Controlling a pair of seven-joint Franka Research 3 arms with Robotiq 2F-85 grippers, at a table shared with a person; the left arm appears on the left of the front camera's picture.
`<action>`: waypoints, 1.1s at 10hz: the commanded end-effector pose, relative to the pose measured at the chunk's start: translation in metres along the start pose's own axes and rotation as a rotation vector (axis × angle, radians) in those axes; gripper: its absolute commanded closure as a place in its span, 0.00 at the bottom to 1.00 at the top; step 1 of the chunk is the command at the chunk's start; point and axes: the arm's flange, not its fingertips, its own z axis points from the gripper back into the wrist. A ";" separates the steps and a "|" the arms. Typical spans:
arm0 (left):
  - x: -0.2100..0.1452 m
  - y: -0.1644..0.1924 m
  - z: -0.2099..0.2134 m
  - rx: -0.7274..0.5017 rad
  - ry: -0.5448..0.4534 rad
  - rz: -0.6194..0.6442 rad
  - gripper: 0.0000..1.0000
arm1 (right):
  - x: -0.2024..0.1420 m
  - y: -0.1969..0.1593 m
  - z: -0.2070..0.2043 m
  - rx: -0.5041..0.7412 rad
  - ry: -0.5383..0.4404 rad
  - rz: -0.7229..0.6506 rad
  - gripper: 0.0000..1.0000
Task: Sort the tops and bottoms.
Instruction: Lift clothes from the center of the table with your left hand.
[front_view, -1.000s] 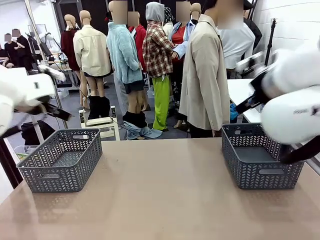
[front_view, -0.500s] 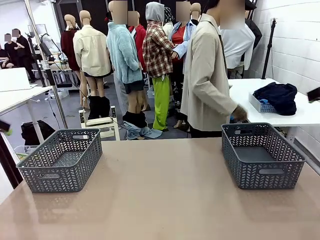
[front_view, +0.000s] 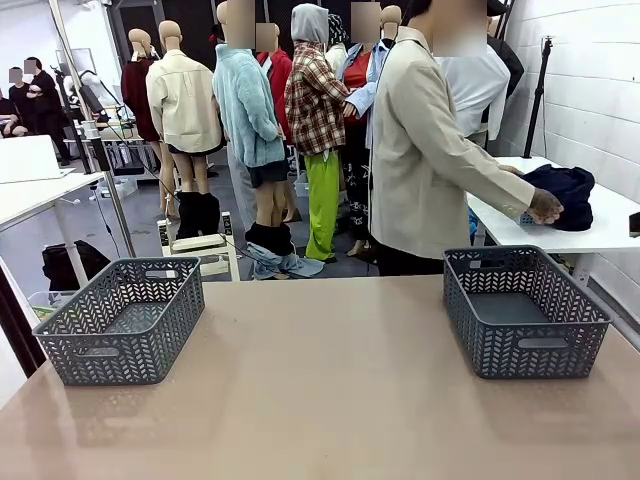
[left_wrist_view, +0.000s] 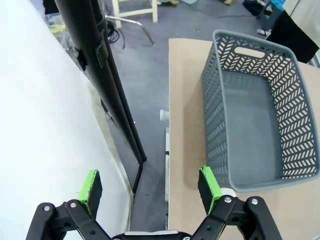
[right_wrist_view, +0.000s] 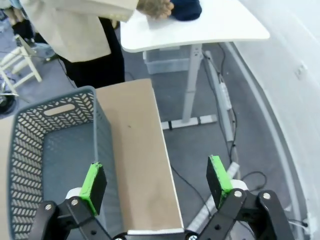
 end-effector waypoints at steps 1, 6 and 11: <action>0.000 0.001 0.001 0.006 0.002 0.020 0.00 | 0.004 -0.004 0.011 -0.029 0.004 0.000 0.00; 0.000 0.001 0.001 0.006 0.002 0.020 0.00 | 0.004 -0.004 0.011 -0.029 0.004 0.000 0.00; 0.000 0.001 0.001 0.006 0.002 0.020 0.00 | 0.004 -0.004 0.011 -0.029 0.004 0.000 0.00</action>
